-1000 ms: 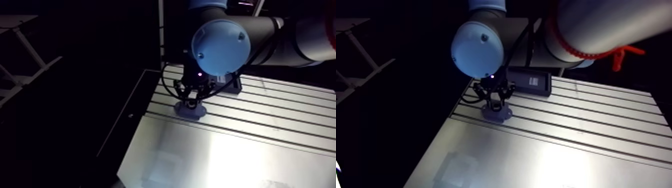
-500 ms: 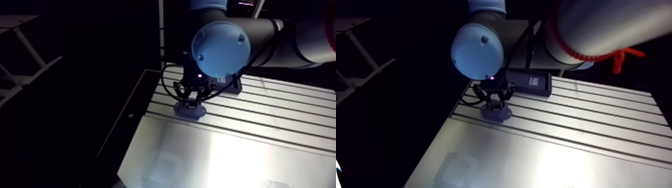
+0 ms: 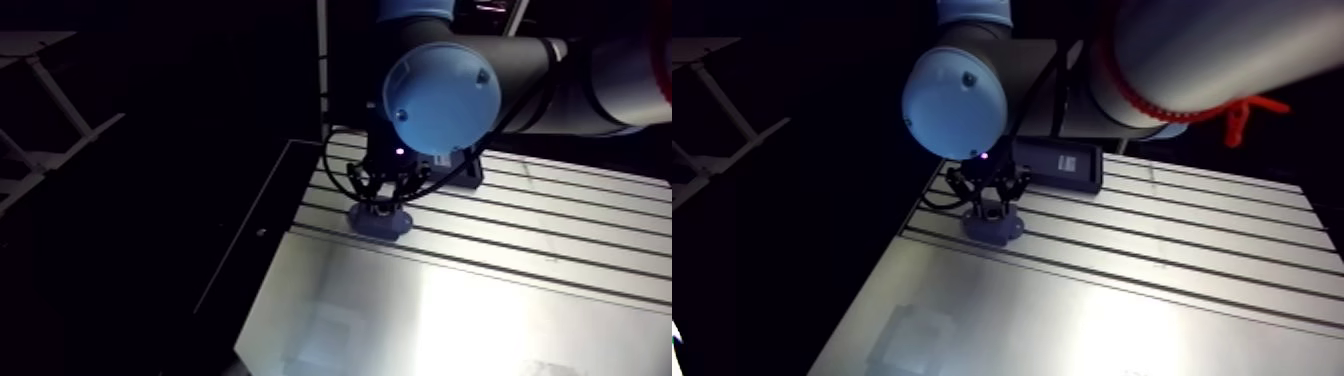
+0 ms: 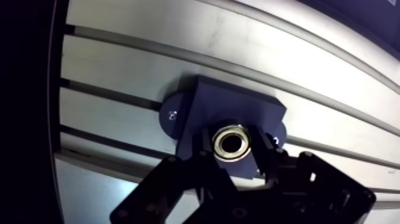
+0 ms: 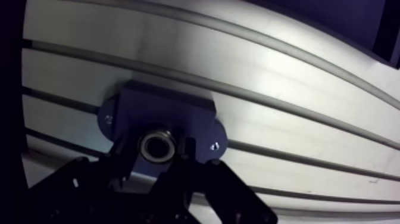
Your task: Pick up the bearing and press it into the housing until flush.
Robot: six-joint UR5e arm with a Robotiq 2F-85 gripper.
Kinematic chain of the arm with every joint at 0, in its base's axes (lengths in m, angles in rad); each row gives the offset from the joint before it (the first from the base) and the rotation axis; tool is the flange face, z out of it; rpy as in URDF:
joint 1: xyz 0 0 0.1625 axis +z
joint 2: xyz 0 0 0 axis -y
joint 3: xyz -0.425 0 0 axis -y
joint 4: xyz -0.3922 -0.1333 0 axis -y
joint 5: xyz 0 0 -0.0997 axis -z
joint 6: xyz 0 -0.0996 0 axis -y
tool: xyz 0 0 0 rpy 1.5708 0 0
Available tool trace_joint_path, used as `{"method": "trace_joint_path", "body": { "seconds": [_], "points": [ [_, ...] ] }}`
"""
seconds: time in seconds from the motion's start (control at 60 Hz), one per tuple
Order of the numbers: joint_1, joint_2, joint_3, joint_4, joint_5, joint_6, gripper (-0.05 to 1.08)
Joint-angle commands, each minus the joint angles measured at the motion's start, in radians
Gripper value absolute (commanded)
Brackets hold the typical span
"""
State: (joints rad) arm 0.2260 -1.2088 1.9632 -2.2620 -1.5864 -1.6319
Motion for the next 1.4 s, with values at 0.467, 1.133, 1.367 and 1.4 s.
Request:
{"method": "trace_joint_path", "body": {
  "seconds": [0.467,1.133,1.367,1.4],
  "points": [
    [0.004,-0.005,-0.014,0.006,0.001,-0.027,0.01],
    [-0.002,-0.013,-0.151,0.267,0.000,0.080,1.08],
    [-0.002,-0.014,-0.129,0.220,0.003,0.084,1.08],
    [-0.002,-0.014,-0.124,0.213,0.003,0.083,1.08]
  ]
}}
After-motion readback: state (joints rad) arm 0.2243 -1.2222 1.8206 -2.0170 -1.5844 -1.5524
